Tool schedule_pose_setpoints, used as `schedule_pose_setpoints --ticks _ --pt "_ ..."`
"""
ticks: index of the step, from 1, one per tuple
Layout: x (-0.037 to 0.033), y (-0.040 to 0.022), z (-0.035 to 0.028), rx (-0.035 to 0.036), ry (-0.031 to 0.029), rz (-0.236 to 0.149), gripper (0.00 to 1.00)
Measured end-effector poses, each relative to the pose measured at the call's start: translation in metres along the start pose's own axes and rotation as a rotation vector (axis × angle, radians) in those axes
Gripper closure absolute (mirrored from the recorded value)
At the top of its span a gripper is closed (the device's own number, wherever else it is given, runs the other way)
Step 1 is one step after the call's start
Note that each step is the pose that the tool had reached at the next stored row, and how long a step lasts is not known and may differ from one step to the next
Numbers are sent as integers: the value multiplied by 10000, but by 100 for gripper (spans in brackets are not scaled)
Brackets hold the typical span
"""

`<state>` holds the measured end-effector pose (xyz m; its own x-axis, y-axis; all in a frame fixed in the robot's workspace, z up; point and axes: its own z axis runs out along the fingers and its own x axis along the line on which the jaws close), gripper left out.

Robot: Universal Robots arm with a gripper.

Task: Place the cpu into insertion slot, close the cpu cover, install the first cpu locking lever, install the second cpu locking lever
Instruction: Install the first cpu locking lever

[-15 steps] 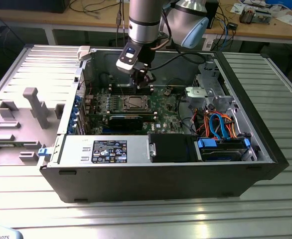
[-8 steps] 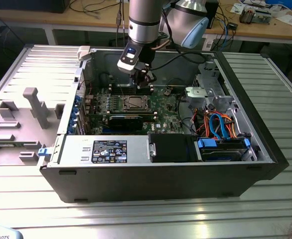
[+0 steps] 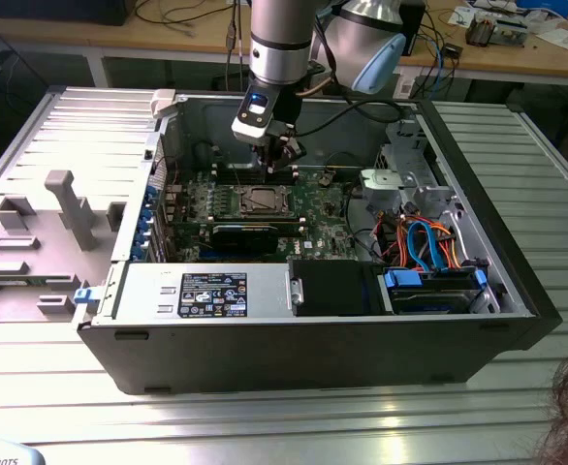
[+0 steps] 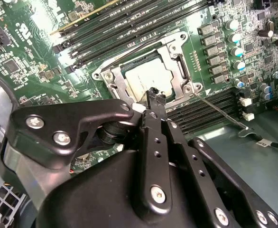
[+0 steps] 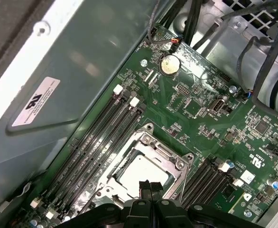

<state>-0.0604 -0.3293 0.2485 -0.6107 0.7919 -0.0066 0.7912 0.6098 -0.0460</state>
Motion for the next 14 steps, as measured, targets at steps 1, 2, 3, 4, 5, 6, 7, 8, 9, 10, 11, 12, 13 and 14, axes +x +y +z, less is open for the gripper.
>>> schedule_pose_setpoints --ticks 1,2,3,4,5,6,7,8,9,10,11,12,13,14 --pt "0 0 0 -1 -2 -46 89" --pt "0 0 0 -2 -5 -122 89" --pt "0 0 0 -1 -8 -162 89" --pt "0 0 0 -2 -9 -206 89" --pt "0 0 0 -2 -13 -279 89" --pt "0 0 0 -3 -17 -373 89" --pt "0 0 0 -3 -21 -449 89" --pt "0 0 0 -4 -22 -491 89" --pt "0 0 0 -4 -24 -534 89" --pt "0 0 0 -4 -28 -615 89" --pt "0 0 0 -5 -32 -698 89" --pt "0 0 0 -5 -35 -765 89" --pt "0 0 0 -6 -37 -810 89" --pt "0 0 0 -6 -41 -893 89"
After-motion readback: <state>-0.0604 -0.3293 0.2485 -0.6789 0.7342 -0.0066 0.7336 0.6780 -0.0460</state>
